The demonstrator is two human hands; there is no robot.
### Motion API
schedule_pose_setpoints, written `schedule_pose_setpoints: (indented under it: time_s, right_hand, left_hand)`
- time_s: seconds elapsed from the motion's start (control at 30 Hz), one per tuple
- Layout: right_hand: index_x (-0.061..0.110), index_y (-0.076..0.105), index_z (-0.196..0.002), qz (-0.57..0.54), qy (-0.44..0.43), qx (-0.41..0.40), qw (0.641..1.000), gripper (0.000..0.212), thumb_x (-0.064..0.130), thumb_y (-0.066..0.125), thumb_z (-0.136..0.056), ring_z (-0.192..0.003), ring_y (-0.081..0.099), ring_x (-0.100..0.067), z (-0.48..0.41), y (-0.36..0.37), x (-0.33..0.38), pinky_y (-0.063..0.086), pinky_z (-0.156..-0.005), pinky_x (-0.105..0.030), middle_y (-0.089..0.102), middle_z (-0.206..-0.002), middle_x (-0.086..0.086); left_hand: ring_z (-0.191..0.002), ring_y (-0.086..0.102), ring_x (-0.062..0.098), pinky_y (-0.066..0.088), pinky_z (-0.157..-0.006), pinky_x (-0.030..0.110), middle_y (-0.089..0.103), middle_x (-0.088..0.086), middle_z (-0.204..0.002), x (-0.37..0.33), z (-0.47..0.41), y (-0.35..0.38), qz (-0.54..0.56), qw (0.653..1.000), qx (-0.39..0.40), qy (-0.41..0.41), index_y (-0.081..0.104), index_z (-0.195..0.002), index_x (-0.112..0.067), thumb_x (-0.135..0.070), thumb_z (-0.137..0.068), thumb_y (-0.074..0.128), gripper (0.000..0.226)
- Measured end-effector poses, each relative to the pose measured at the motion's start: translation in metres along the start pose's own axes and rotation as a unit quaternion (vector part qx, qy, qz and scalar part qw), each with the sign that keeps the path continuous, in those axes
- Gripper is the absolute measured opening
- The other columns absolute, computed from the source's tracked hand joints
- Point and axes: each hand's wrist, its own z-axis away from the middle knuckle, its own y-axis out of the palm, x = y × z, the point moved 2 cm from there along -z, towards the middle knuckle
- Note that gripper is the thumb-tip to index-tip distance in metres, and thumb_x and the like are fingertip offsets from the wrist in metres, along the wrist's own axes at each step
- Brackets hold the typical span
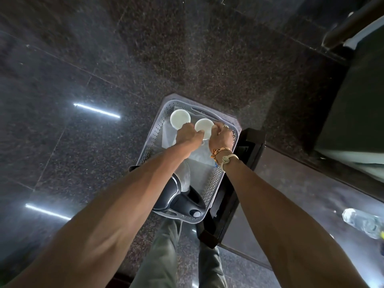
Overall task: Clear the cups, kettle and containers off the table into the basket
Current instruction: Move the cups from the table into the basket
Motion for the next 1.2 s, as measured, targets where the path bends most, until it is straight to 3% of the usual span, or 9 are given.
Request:
schedule_pose_setpoints:
  time_s: [0.23,0.4,0.53,0.7,0.83,1.0,1.1,1.2]
  right_hand:
    - [0.012,0.067,-0.12,0.011,0.016,0.012,1.0,0.03,0.018,0.043,-0.102,-0.11,0.062,-0.035,0.003,-0.004,-0.001,0.047,-0.089,-0.037,0.069,-0.116,-0.017]
    - [0.009,0.066,-0.123,-0.02,0.012,-0.013,1.0,0.034,0.023,0.044,-0.101,-0.113,0.061,-0.034,0.026,-0.028,0.007,0.048,-0.093,-0.038,0.068,-0.12,-0.016]
    - [0.011,0.068,-0.115,0.005,0.003,-0.002,1.0,0.034,0.028,0.041,-0.103,-0.11,0.061,-0.036,0.054,-0.061,0.001,0.044,-0.087,-0.035,0.069,-0.117,-0.016]
    - [0.011,0.07,-0.097,-0.018,-0.015,-0.01,1.0,0.035,0.033,0.042,-0.1,-0.1,0.065,-0.038,0.1,-0.112,-0.022,0.047,-0.083,-0.036,0.073,-0.102,-0.016]
    - [0.008,0.068,-0.097,-0.014,-0.026,-0.011,1.0,0.038,0.036,0.043,-0.098,-0.099,0.063,-0.04,0.151,-0.153,-0.061,0.046,-0.078,-0.035,0.072,-0.102,-0.017]
    - [0.008,0.069,-0.095,-0.019,-0.015,-0.007,1.0,0.044,0.042,0.041,-0.096,-0.101,0.063,-0.041,0.208,-0.193,-0.12,0.05,-0.085,-0.039,0.072,-0.103,-0.018]
    - [0.008,0.068,-0.093,-0.028,-0.017,-0.013,0.999,0.044,0.042,0.041,-0.096,-0.102,0.063,-0.039,0.233,-0.219,-0.141,0.051,-0.088,-0.04,0.073,-0.102,-0.015]
    - [0.006,0.066,-0.094,-0.038,-0.01,-0.039,0.998,0.043,0.04,0.041,-0.098,-0.104,0.061,-0.039,0.253,-0.246,-0.153,0.047,-0.087,-0.038,0.071,-0.105,-0.017]
  left_hand:
    - [-0.094,0.067,0.028,0.054,-0.071,0.033,0.07,0.012,-0.105,0.0,0.004,0.0,-0.002,1.0,0.016,0.001,0.063,-0.112,-0.006,-0.032,-0.087,0.067,0.036]
    - [-0.086,0.066,0.027,0.045,-0.06,0.028,0.066,0.009,-0.092,-0.013,0.03,-0.018,-0.023,1.0,0.01,-0.009,0.06,-0.106,-0.004,-0.03,-0.086,0.069,0.033]
    - [-0.088,0.066,0.027,0.043,-0.057,0.027,0.069,0.01,-0.099,-0.024,0.069,-0.027,-0.024,1.0,-0.012,0.002,0.061,-0.107,-0.006,-0.034,-0.086,0.067,0.036]
    - [-0.099,0.067,0.029,0.057,-0.087,0.04,0.069,0.008,-0.111,-0.034,0.144,-0.015,0.045,0.997,-0.032,0.052,0.063,-0.118,-0.013,-0.033,-0.088,0.064,0.036]
    - [-0.09,0.072,0.026,0.06,-0.083,0.044,0.072,0.007,-0.102,-0.023,0.213,0.024,0.117,0.991,-0.003,0.069,0.068,-0.092,-0.022,-0.023,-0.088,0.066,0.004]
    - [-0.072,0.068,0.023,0.062,-0.077,0.04,0.072,0.009,-0.088,-0.006,0.293,0.079,0.129,0.988,0.027,0.076,0.067,-0.078,-0.021,-0.011,-0.089,0.064,0.015]
    - [-0.069,0.065,0.02,0.058,-0.071,0.035,0.069,0.007,-0.086,-0.006,0.328,0.096,0.133,0.986,0.035,0.094,0.067,-0.078,-0.02,-0.01,-0.089,0.065,0.015]
    - [-0.07,0.064,0.018,0.058,-0.076,0.035,0.068,0.005,-0.088,-0.017,0.357,0.103,0.139,0.982,0.044,0.119,0.066,-0.081,-0.02,-0.009,-0.09,0.062,0.015]
